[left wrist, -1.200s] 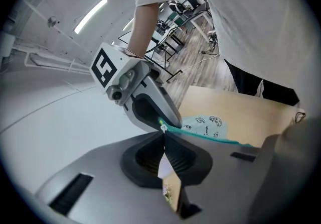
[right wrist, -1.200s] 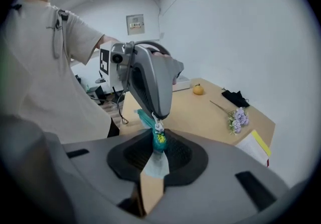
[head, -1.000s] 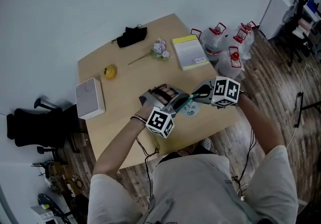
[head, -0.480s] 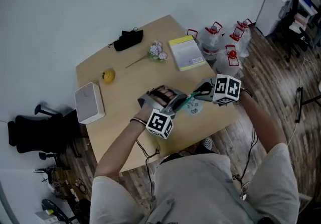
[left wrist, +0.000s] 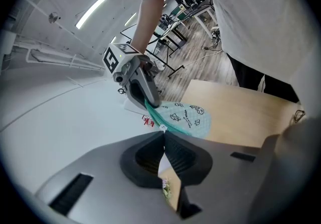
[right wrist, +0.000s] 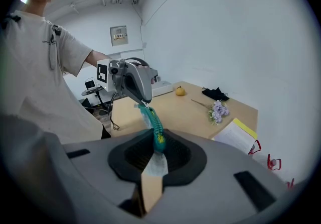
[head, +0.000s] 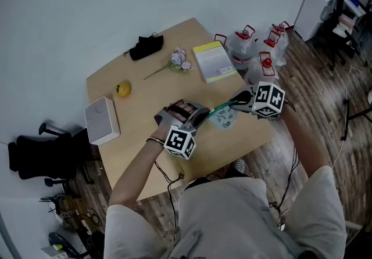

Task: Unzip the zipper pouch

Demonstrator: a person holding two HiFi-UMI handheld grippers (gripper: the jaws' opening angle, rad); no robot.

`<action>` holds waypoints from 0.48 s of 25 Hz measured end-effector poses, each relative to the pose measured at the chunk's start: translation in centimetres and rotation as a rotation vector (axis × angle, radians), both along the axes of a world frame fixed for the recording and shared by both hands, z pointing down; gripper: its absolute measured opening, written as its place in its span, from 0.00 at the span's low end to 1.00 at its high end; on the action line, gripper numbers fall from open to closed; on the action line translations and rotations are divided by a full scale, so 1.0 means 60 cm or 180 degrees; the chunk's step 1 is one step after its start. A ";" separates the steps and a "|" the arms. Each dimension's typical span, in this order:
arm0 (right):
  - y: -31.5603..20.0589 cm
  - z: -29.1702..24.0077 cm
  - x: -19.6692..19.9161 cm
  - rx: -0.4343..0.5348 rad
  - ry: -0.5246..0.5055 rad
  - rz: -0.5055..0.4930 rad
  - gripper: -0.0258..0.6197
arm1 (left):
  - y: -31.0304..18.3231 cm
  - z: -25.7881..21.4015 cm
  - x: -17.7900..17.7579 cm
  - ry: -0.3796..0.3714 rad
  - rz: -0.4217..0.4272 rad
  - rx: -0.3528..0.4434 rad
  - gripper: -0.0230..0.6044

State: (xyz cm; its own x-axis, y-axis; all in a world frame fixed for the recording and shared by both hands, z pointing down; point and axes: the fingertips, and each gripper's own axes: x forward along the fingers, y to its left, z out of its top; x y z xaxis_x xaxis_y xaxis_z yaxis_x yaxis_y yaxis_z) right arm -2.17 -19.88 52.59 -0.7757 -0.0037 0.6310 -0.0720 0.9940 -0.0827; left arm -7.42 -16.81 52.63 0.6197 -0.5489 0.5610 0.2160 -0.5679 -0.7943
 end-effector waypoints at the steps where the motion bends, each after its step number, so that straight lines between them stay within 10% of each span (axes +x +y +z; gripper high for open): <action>1: -0.002 0.000 0.003 0.0002 0.0002 0.0010 0.12 | -0.001 0.001 -0.002 -0.0013 0.0005 0.0014 0.07; 12: -0.031 -0.005 0.028 0.0088 0.0018 0.0213 0.12 | -0.017 0.006 -0.030 -0.0029 -0.0081 -0.0010 0.07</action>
